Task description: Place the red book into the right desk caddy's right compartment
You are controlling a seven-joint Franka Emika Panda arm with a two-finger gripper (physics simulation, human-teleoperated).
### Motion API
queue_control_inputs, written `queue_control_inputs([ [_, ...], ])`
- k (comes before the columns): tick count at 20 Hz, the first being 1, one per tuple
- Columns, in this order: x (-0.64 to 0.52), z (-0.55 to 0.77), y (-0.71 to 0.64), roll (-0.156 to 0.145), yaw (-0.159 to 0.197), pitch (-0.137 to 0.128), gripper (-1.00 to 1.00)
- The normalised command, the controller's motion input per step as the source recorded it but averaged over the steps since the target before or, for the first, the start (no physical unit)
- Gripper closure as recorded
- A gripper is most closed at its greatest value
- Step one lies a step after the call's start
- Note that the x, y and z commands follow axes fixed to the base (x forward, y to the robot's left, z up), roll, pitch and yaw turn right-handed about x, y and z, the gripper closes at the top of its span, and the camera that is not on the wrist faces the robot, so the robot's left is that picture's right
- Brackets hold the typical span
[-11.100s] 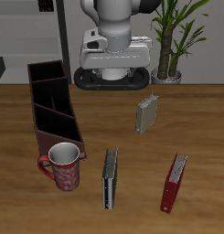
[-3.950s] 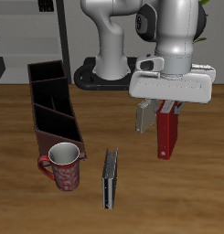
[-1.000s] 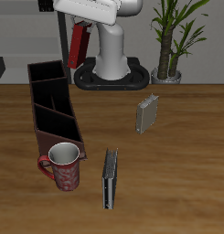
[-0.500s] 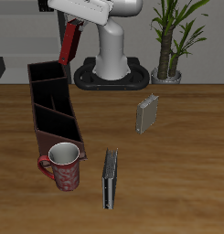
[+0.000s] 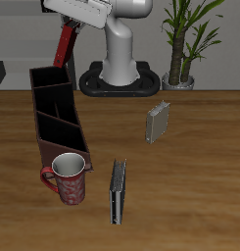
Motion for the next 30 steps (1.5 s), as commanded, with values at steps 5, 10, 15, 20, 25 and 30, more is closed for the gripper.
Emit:
queue_control_inputs([
  [5,-0.16,-0.16,-0.04,-0.003,0.036,0.027,1.00],
  [10,-0.16,-0.10,-0.06,-0.020,-0.012,0.015,1.00],
  [15,-0.13,-0.17,0.00,-0.015,0.002,0.027,1.00],
  [20,-0.07,-0.16,-0.08,-0.023,-0.014,0.036,1.00],
  [25,-0.03,-0.17,-0.08,-0.007,-0.007,0.027,1.00],
  [30,0.04,-0.11,-0.02,-0.001,-0.017,0.016,1.00],
])
